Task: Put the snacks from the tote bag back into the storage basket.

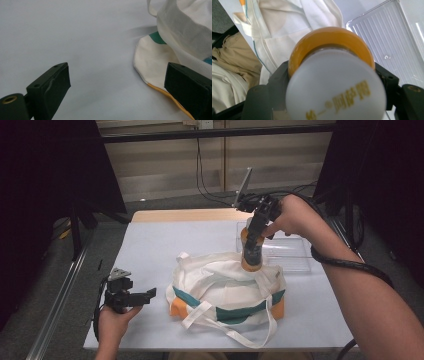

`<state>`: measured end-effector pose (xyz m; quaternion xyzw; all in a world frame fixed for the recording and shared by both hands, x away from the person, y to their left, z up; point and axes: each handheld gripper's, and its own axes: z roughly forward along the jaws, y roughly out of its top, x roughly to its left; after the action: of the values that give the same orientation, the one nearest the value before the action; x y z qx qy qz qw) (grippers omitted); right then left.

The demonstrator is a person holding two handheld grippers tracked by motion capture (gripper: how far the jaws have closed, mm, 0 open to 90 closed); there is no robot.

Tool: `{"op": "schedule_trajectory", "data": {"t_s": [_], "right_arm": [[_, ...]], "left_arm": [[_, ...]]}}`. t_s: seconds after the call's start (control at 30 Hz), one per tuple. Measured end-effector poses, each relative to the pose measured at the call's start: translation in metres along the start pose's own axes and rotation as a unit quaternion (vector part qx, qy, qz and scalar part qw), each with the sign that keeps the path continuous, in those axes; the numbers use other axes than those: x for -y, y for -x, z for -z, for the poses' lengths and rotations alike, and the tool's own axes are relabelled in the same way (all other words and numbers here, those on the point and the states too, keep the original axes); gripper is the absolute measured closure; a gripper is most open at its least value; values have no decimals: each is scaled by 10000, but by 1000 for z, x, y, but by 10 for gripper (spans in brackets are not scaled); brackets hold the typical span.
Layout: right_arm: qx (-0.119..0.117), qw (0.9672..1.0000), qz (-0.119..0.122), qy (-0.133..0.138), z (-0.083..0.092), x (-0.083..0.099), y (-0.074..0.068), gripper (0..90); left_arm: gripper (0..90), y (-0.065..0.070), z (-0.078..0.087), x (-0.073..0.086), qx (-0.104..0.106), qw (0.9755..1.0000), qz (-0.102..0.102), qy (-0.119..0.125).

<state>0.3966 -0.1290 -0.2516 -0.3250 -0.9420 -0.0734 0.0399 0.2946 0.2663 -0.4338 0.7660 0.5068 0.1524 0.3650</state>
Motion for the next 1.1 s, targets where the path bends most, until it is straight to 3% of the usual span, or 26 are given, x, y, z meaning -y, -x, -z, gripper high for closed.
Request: {"op": "schedule_trajectory", "data": {"t_s": [0.57,1.1], "right_arm": [[-10,9995,-303,44,13,0,17,300],[174,9984,-542,20,14,-5,34,300]], "left_arm": [[63,1,-1,0,11,10000,6,-22],[61,-1,-2,1,10,10000,23,-15]]}}
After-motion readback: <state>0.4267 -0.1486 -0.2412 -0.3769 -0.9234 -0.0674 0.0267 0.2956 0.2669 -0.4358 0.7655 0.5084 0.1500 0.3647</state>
